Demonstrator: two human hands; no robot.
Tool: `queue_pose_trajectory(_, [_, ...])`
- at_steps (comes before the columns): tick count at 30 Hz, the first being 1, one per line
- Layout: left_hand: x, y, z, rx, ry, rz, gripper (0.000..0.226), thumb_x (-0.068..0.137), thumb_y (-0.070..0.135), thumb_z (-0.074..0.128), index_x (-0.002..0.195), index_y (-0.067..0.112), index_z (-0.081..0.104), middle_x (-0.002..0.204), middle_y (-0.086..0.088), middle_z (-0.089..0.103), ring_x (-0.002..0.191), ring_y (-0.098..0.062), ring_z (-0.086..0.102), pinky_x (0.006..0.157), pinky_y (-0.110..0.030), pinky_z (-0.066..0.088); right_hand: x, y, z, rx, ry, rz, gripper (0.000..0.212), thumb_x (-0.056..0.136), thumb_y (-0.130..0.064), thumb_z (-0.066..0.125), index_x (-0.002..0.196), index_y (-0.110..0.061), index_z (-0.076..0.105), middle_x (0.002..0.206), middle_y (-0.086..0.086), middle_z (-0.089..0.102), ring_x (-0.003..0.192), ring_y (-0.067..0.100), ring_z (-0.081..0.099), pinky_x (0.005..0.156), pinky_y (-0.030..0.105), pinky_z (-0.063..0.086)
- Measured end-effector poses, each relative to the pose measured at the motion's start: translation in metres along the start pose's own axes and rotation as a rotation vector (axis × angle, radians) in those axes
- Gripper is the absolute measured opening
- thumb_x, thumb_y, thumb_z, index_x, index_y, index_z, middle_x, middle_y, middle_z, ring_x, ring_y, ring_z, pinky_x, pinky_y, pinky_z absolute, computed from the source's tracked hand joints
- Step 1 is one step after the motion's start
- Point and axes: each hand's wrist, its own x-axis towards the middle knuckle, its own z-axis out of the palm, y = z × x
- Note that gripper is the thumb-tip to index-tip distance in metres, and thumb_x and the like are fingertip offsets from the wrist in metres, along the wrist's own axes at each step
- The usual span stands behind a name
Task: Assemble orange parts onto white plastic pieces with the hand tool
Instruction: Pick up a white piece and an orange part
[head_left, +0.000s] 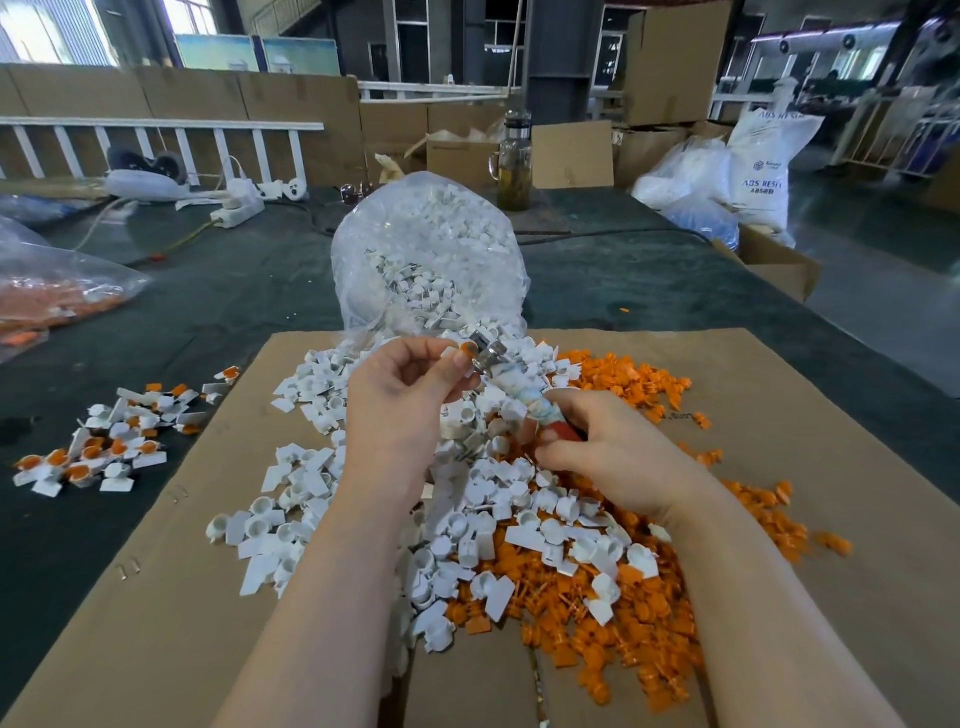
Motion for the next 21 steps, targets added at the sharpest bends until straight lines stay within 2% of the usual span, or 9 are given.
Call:
queue_pose_trajectory(2, [-0.001,0.001,0.001,-0.005,0.002,0.007,0.013,0.088,-0.001,0.068,0.081,0.011,0.066,0.061,0.009,0.069,0.060,-0.007,0.068,0.061,-0.015,0.052,0.001,0.000,0.001,-0.022,0.015,-0.007,0.010,0.086,-0.008,0.060,0.093,-0.001,0.062,0.071,0.010,0.053,0.063,0.018,0.049,0.062,0.045,0.043])
queue_pose_trajectory(4, [-0.002,0.001,0.002,-0.011,0.003,0.008,0.014,0.088,-0.001,0.068,0.081,0.011,0.066,0.060,0.010,0.068,0.060,-0.007,0.067,0.061,-0.015,0.052,0.001,0.001,0.001,-0.024,0.015,-0.015,0.003,0.087,-0.007,0.059,0.087,-0.007,0.062,0.065,0.002,0.051,0.056,0.011,0.047,0.056,0.035,0.038])
queue_pose_trajectory(8, [-0.003,0.002,0.003,-0.018,0.012,0.002,0.014,0.087,-0.003,0.067,0.081,0.010,0.066,0.061,0.009,0.068,0.058,-0.007,0.067,0.061,-0.015,0.052,0.002,0.002,0.003,-0.052,0.013,-0.023,0.010,0.088,-0.007,0.056,0.082,-0.012,0.061,0.062,-0.005,0.051,0.047,0.002,0.043,0.049,0.023,0.036])
queue_pose_trajectory(14, [-0.002,0.003,0.001,-0.023,0.011,-0.025,0.014,0.088,-0.004,0.066,0.082,0.009,0.067,0.062,0.009,0.069,0.058,-0.006,0.067,0.061,-0.014,0.053,0.003,0.003,0.006,-0.076,0.039,-0.026,0.019,0.088,-0.008,0.055,0.076,-0.024,0.058,0.061,-0.009,0.052,0.046,0.000,0.047,0.047,0.018,0.036])
queue_pose_trajectory(17, [-0.001,0.003,-0.002,-0.066,0.027,-0.092,0.009,0.088,0.001,0.068,0.084,0.009,0.068,0.066,0.006,0.072,0.064,-0.008,0.070,0.063,-0.017,0.055,0.004,0.005,0.009,-0.109,0.080,-0.050,0.010,0.091,-0.017,0.058,0.083,-0.021,0.059,0.068,-0.006,0.056,0.053,0.003,0.049,0.052,0.026,0.040])
queue_pose_trajectory(19, [0.000,0.004,-0.007,-0.168,0.098,-0.155,0.005,0.089,0.005,0.067,0.087,0.010,0.067,0.075,0.002,0.075,0.073,-0.011,0.073,0.067,-0.020,0.058,0.006,0.007,0.010,-0.149,0.134,-0.052,0.008,0.091,-0.022,0.059,0.083,-0.023,0.058,0.071,-0.006,0.056,0.059,0.008,0.051,0.054,0.029,0.041])
queue_pose_trajectory(21, [0.005,0.007,-0.017,-0.349,0.236,-0.230,0.003,0.093,0.006,0.064,0.095,0.008,0.066,0.082,-0.001,0.077,0.080,-0.011,0.075,0.069,-0.020,0.058,0.007,0.008,0.010,-0.180,0.201,-0.042,0.017,0.090,-0.026,0.060,0.076,-0.029,0.051,0.069,-0.009,0.053,0.058,0.006,0.049,0.053,0.025,0.036])
